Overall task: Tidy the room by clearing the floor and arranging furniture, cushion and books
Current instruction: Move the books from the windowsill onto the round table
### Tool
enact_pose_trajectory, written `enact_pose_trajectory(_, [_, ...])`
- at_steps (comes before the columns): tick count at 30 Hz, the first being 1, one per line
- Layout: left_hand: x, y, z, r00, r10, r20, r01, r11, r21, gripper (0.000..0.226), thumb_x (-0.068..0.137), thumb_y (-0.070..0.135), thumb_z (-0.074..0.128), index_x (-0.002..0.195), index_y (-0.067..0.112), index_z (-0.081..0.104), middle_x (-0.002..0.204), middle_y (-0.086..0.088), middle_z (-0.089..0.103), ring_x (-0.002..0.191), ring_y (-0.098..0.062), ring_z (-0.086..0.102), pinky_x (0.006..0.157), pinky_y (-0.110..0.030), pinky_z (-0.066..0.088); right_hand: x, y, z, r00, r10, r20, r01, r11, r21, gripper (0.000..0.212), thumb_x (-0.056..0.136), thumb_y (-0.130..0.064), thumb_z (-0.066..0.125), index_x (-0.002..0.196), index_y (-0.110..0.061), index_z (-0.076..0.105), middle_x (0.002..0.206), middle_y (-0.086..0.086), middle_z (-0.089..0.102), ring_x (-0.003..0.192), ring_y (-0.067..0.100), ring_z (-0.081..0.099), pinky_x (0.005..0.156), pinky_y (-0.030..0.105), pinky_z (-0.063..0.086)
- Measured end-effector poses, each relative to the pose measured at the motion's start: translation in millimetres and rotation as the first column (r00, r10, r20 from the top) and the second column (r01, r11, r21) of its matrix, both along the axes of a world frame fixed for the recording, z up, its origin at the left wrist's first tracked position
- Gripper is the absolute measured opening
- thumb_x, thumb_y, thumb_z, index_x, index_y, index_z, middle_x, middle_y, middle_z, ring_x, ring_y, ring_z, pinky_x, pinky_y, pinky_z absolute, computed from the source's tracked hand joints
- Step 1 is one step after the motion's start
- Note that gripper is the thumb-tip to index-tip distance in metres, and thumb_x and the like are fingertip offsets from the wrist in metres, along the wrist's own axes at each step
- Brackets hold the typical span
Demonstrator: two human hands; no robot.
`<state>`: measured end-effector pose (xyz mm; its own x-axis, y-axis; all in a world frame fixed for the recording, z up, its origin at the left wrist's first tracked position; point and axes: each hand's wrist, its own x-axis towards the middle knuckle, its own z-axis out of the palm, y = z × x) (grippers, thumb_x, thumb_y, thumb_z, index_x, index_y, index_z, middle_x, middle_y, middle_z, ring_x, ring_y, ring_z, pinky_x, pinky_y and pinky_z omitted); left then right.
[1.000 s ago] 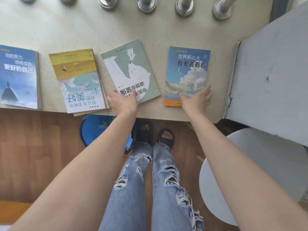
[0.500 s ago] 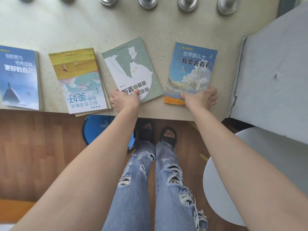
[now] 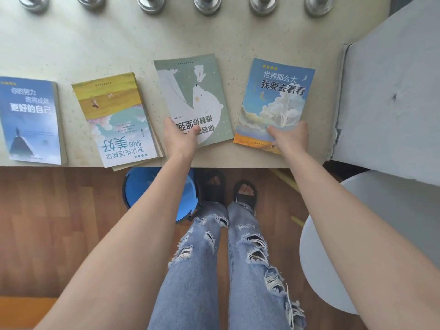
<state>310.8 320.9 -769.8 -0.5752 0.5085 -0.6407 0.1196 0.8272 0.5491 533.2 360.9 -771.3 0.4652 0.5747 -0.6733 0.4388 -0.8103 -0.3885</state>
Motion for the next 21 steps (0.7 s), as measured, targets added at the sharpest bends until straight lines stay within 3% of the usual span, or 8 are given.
enact_pose_trajectory(4, [-8,2,5,0.995,-0.095,0.035,0.092,0.993,0.078,0.027,0.09,0.015,0.062,0.111,0.016,0.045,0.104,0.008,0.056,0.098,-0.012,0.056,0.082,-0.024,0.041,1,-11,4,0.999,0.029,0.03,-0.033,0.986,0.163,0.028,0.102,-0.036,0.045,0.101,-0.009,0.043,0.093,0.0,0.049,0.084,0.021,0.05,0.07,0.03,0.033])
enact_pose_trajectory(8, [-12,1,15,0.981,-0.184,0.059,0.175,0.976,0.131,0.026,0.091,0.012,0.059,0.109,0.021,0.043,0.104,0.01,0.056,0.103,-0.013,0.057,0.088,-0.027,0.045,-8,-21,17,1.0,0.025,0.006,-0.025,0.956,0.292,0.02,0.104,-0.03,0.042,0.098,-0.011,0.038,0.077,-0.014,0.04,0.065,0.002,0.042,0.054,0.021,0.031])
enact_pose_trajectory(12, [-15,-5,28,0.973,-0.206,0.103,0.186,0.967,0.175,0.029,0.09,0.009,0.06,0.112,0.021,0.045,0.107,0.008,0.06,0.103,-0.012,0.06,0.091,-0.03,0.049,-9,-33,31,0.999,-0.01,-0.046,0.026,0.935,0.353,0.012,0.103,-0.027,0.045,0.103,-0.015,0.046,0.083,-0.016,0.049,0.069,-0.007,0.047,0.053,0.004,0.035])
enact_pose_trajectory(21, [-30,-26,62,0.929,-0.341,0.143,0.304,0.924,0.231,0.033,0.089,0.009,0.064,0.115,0.021,0.048,0.11,0.003,0.065,0.1,-0.01,0.065,0.087,-0.031,0.053,14,-87,39,0.996,-0.028,-0.088,0.063,0.902,0.427,0.018,0.102,-0.028,0.049,0.104,-0.01,0.053,0.081,-0.017,0.052,0.071,-0.014,0.051,0.059,0.003,0.035])
